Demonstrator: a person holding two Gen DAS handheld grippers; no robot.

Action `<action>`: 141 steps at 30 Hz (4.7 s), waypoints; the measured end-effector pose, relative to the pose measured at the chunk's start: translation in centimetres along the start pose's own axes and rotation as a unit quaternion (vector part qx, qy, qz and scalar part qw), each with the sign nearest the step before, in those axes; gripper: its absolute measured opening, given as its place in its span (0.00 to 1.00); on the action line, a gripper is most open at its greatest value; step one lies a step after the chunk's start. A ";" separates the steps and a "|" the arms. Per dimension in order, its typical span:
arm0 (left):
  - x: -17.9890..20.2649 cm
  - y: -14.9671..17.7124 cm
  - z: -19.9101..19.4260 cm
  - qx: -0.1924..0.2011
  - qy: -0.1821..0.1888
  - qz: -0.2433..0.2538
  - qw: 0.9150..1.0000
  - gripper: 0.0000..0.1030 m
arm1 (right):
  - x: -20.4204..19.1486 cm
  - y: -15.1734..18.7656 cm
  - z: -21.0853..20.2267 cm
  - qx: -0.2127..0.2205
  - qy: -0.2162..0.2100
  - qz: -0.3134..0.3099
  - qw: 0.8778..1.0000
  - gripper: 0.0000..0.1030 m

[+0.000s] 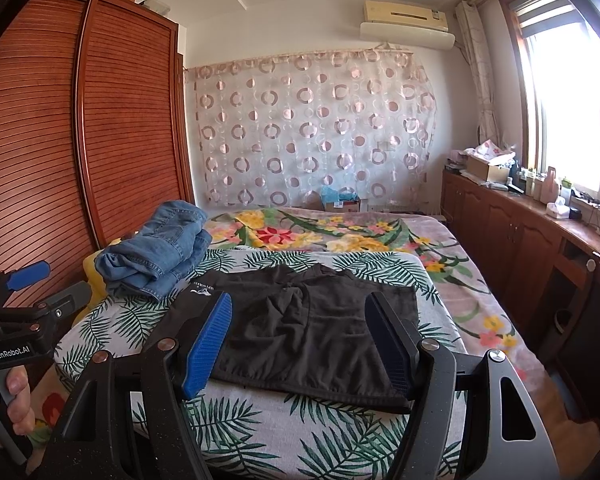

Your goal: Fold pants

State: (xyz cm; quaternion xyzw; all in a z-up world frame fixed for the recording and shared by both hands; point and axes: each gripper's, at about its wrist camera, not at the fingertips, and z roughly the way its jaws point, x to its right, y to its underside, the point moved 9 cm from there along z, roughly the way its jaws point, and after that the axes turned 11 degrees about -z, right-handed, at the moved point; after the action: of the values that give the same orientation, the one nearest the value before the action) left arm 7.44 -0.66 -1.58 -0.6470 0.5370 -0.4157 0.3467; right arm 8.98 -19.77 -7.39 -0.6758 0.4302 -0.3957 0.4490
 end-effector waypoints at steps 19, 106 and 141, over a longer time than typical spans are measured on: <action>-0.6 0.6 0.4 -0.005 -0.003 -0.001 1.000 1.00 | 0.0 0.2 0.1 -0.003 -0.004 0.001 1.000 0.69; -17.3 11.3 12.0 -0.175 -0.054 -0.049 0.982 1.00 | -13.7 4.6 14.9 -0.166 -0.279 -0.212 0.922 0.21; 2.9 7.7 13.8 -0.174 0.132 0.072 0.973 1.00 | 6.8 -0.1 7.8 -0.097 -0.143 -0.007 0.985 0.03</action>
State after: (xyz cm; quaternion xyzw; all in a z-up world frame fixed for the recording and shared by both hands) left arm 17.06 -4.88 -13.73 -0.5966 0.6872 -0.3715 0.1840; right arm 18.37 -24.03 -8.54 -0.7689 0.3934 -0.2546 0.4350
